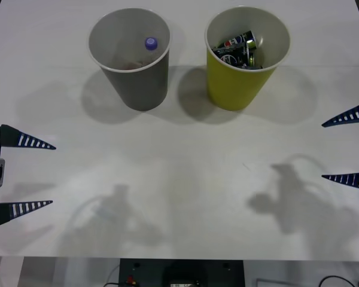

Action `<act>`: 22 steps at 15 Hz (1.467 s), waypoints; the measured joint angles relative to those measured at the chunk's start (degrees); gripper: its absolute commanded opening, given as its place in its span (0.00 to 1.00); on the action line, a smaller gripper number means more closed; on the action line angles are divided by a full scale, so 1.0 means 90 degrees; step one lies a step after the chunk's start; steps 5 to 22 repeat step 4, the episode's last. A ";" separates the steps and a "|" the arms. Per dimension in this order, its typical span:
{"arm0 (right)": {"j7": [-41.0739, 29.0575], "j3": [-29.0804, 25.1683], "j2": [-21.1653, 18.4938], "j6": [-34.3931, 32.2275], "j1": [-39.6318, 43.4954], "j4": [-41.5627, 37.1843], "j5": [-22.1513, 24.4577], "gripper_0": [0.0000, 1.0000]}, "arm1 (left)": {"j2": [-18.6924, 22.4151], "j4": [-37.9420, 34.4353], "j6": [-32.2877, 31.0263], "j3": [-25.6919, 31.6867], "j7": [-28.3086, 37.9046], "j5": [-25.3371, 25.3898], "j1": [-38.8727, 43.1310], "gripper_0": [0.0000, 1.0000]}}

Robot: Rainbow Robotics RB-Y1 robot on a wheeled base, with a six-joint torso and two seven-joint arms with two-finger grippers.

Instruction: Put the can into the green bin and the plastic bottle into the gray bin

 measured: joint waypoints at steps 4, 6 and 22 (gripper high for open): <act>0.0012 -0.0012 0.0004 -0.0006 0.0001 0.0000 0.0090 1.00 | 0.0000 0.0000 0.0000 0.0000 0.0000 0.0000 0.0000 1.00; 0.0012 -0.0012 0.0004 -0.0006 0.0001 0.0000 0.0090 1.00 | 0.0000 0.0000 0.0000 0.0000 0.0000 0.0000 0.0000 1.00; 0.0012 -0.0012 0.0004 -0.0006 0.0001 0.0000 0.0090 1.00 | 0.0000 0.0000 0.0000 0.0000 0.0000 0.0000 0.0000 1.00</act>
